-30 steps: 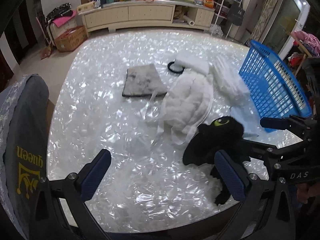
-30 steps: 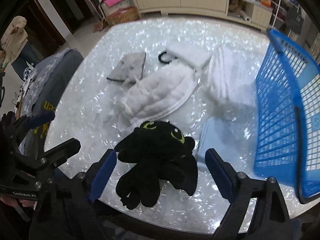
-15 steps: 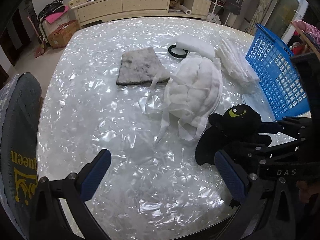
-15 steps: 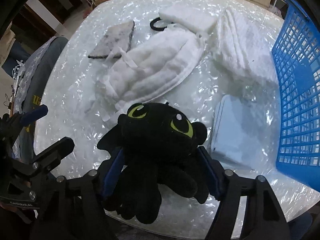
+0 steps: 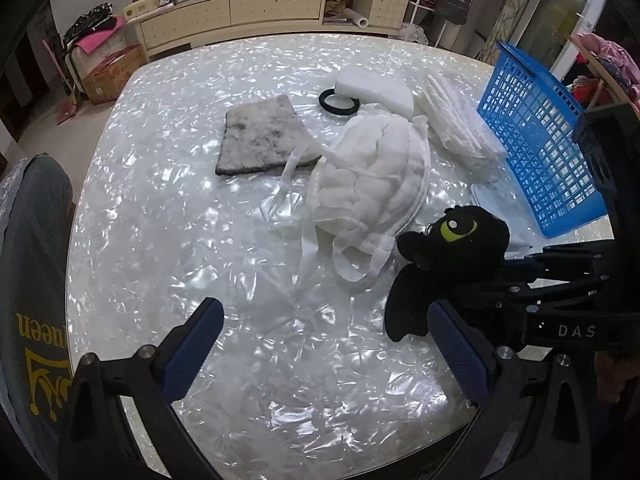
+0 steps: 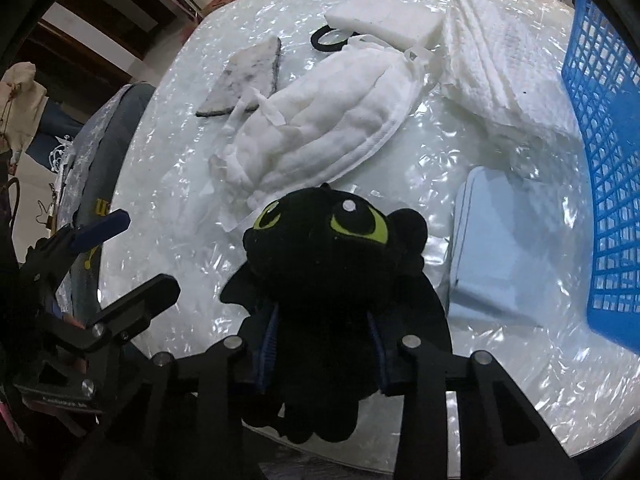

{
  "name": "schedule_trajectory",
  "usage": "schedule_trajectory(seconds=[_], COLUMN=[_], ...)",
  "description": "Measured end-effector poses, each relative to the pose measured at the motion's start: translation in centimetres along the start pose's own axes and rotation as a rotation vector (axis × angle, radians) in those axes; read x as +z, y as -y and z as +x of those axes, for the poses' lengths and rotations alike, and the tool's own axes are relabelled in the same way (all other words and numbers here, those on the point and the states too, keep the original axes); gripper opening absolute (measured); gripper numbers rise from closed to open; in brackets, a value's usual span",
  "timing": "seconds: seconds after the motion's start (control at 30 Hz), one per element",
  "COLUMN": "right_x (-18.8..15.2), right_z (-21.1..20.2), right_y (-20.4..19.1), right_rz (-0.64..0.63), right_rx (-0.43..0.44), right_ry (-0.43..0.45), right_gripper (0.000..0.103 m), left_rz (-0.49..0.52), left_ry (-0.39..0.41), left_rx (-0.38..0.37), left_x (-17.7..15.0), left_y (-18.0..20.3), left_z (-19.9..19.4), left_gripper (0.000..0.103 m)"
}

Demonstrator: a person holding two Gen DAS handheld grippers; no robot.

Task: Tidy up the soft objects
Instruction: 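Carry the black plush dragon with the right gripper over the blue basket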

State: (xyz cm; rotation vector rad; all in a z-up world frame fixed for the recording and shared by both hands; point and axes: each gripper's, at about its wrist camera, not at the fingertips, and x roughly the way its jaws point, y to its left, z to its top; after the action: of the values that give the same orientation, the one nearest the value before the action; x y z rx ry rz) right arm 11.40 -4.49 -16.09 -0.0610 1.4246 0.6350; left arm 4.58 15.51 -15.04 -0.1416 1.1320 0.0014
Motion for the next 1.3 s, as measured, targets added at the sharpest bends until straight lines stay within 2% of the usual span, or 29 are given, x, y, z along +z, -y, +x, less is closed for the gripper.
schedule_trajectory(seconds=[0.33, 0.57, 0.9, 1.07, 1.3], right_x=[-0.7, -0.9, 0.8, 1.2, 0.9], right_z=[-4.3, -7.9, -14.2, -17.3, -19.8], right_y=[0.2, 0.3, 0.1, 1.5, 5.7], right_rz=[-0.018, -0.040, -0.084, -0.080, -0.018], right_rx=[0.007, 0.000, -0.021, -0.047, -0.107], right_ry=[0.067, 0.126, 0.245, 0.309, 0.368], right_gripper=[0.034, 0.034, 0.034, 0.035, 0.035], left_rz=[0.035, 0.072, 0.102, 0.110, 0.124], left_ry=[0.042, 0.074, 0.133, 0.150, 0.150], left_rx=[0.010, -0.010, -0.016, -0.019, -0.029], left_x=[1.2, 2.6, 4.5, 5.4, 6.3], left_y=[1.4, 2.8, 4.3, 4.9, 5.7], left_z=[-2.7, -4.7, -7.0, -7.2, -6.4], left_gripper=[0.100, 0.100, 0.100, 0.100, 0.100])
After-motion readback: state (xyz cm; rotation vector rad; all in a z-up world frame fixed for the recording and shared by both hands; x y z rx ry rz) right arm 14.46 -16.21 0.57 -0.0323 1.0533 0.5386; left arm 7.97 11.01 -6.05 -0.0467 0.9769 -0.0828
